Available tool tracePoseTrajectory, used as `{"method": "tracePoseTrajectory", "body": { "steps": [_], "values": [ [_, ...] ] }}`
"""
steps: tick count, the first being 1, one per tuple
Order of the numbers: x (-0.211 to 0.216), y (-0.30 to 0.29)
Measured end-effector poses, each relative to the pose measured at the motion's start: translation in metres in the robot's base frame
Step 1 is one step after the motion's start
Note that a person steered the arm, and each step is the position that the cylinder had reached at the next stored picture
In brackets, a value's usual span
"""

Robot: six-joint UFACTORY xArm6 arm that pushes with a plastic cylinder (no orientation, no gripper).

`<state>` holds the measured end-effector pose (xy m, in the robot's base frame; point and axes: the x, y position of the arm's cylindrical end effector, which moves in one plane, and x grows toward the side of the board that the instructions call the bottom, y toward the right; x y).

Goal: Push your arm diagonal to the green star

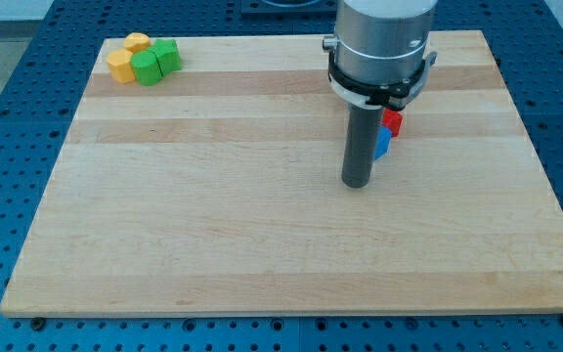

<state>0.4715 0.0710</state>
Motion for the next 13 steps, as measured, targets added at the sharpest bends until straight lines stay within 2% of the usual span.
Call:
{"method": "tracePoseTrajectory", "body": {
  "steps": [2, 4, 6, 11, 13],
  "values": [
    [-0.006, -0.005],
    [-0.044, -0.045],
    [-0.111, -0.09],
    [-0.119, -0.091],
    [-0.171, -0.091]
  ]
}}
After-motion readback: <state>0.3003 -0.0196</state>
